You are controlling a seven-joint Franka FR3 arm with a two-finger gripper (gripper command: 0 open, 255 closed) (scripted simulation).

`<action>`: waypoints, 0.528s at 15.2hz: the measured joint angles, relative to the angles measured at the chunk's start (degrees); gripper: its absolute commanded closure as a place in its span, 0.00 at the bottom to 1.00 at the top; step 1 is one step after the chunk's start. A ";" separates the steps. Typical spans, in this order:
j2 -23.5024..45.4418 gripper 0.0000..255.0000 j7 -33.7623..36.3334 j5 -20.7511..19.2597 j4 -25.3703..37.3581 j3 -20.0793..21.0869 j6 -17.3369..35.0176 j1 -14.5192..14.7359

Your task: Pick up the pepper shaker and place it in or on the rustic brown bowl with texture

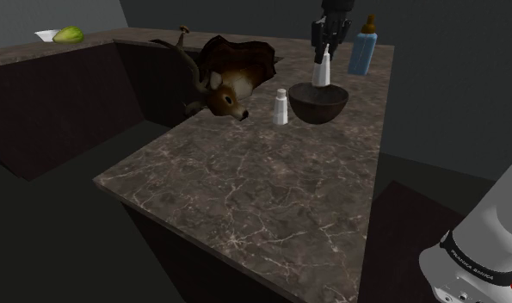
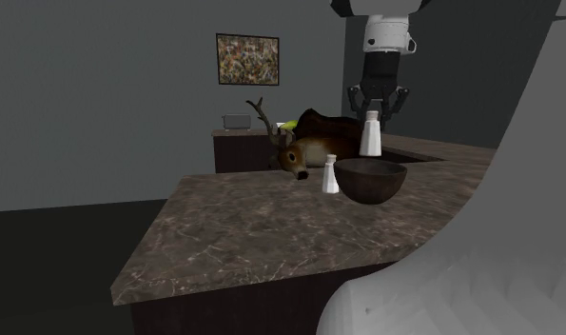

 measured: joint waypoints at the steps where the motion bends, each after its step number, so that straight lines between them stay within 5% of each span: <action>1: -0.16 1.00 0.04 0.01 -0.83 0.05 0.67 0.03; 8: -0.55 1.00 -0.16 0.04 -3.94 0.02 3.41 0.01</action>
